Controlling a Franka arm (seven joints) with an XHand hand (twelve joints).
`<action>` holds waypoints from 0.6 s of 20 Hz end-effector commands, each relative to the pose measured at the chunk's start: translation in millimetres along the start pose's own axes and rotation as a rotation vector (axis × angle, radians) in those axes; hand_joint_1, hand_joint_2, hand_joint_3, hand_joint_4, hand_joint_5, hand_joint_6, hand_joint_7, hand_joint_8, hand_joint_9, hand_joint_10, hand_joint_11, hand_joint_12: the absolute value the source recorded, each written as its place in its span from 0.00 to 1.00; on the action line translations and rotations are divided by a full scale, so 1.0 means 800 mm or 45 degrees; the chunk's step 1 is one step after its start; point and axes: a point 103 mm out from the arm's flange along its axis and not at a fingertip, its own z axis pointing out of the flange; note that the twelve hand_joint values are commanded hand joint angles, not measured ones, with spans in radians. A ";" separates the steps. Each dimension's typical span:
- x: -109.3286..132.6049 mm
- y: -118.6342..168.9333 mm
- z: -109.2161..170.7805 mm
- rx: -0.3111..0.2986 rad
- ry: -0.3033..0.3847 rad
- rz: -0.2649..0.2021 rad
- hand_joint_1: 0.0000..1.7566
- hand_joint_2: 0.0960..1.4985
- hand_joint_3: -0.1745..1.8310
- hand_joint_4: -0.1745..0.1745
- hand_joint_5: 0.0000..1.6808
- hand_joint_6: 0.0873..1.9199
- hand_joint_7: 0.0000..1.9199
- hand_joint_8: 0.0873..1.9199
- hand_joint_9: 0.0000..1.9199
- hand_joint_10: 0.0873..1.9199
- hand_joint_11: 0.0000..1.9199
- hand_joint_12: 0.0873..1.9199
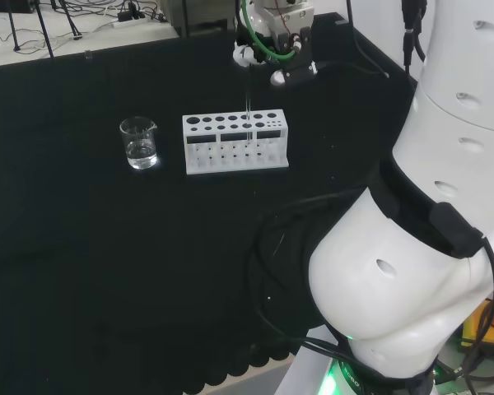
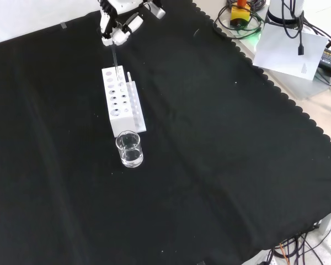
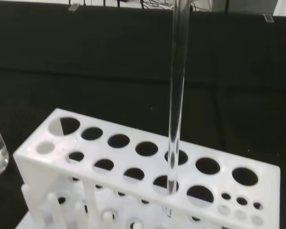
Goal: Take the glass rod from the white test tube rack.
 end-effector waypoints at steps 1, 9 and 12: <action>0.006 -0.011 -0.077 -0.129 0.053 -0.015 0.74 0.73 0.04 0.00 0.64 0.26 0.57 0.57 0.80 0.46 0.84 0.31; 0.020 -0.024 -0.165 -0.177 0.024 -0.026 0.74 0.73 0.05 0.00 0.64 0.26 0.57 0.58 0.81 0.46 0.85 0.31; 0.025 -0.025 -0.177 -0.182 0.017 -0.033 0.74 0.73 0.05 0.00 0.64 0.26 0.57 0.58 0.81 0.46 0.85 0.31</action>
